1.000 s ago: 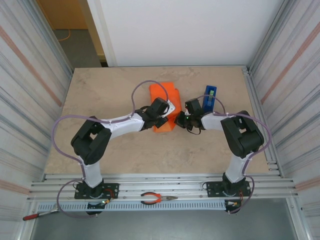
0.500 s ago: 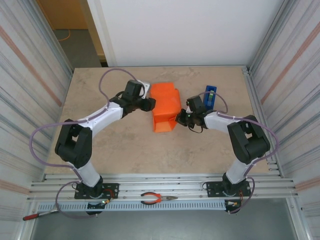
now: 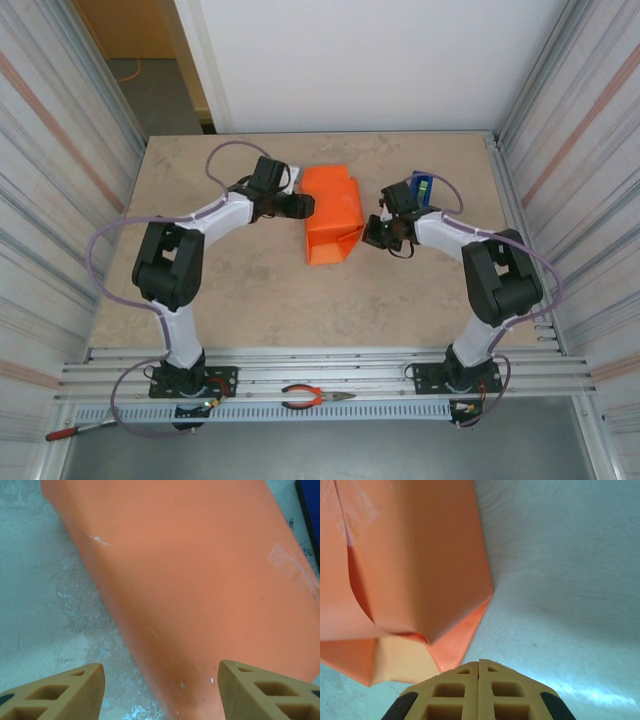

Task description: Wrap the gift box in paper

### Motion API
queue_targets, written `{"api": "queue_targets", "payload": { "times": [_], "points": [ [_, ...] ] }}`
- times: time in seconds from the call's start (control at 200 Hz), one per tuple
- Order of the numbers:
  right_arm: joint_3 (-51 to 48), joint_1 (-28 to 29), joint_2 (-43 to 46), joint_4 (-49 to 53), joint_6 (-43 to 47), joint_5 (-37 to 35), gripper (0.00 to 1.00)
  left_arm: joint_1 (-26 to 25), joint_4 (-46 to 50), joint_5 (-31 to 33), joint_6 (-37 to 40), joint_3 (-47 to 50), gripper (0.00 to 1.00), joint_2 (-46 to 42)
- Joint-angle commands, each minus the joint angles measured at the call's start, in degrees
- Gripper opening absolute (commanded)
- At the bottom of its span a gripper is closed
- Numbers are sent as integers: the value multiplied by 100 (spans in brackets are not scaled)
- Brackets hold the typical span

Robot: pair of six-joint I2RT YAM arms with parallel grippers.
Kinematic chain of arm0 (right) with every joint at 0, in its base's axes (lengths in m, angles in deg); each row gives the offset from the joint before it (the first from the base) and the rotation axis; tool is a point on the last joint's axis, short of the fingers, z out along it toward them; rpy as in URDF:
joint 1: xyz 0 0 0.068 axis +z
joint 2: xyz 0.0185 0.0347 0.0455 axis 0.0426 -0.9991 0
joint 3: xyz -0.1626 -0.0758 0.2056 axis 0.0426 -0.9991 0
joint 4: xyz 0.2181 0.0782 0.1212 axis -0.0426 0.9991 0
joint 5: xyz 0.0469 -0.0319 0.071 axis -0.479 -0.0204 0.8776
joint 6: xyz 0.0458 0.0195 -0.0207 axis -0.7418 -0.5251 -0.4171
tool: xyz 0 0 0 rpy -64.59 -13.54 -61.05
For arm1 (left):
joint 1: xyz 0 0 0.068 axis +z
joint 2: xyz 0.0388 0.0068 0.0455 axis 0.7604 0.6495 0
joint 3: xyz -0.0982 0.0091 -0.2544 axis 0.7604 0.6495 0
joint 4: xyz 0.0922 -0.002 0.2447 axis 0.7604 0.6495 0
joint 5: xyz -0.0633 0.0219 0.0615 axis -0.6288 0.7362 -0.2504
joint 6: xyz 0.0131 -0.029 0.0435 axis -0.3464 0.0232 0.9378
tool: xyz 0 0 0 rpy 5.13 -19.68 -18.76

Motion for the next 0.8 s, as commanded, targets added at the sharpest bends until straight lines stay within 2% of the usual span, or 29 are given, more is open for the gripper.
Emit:
{"api": "queue_targets", "payload": {
  "times": [0.0,0.19,0.461,0.797],
  "points": [
    [444,110,-351,189,149,-145,0,-14,265,-255,167,-237,62,139],
    [780,270,-724,155,27,-70,0,-50,350,-265,352,-246,61,259],
    [-126,387,10,-291,-286,-103,0,-60,293,-353,310,-256,60,173],
    [-138,720,-367,-1018,-749,-102,0,-65,269,-356,299,-195,60,204]
  ]
}}
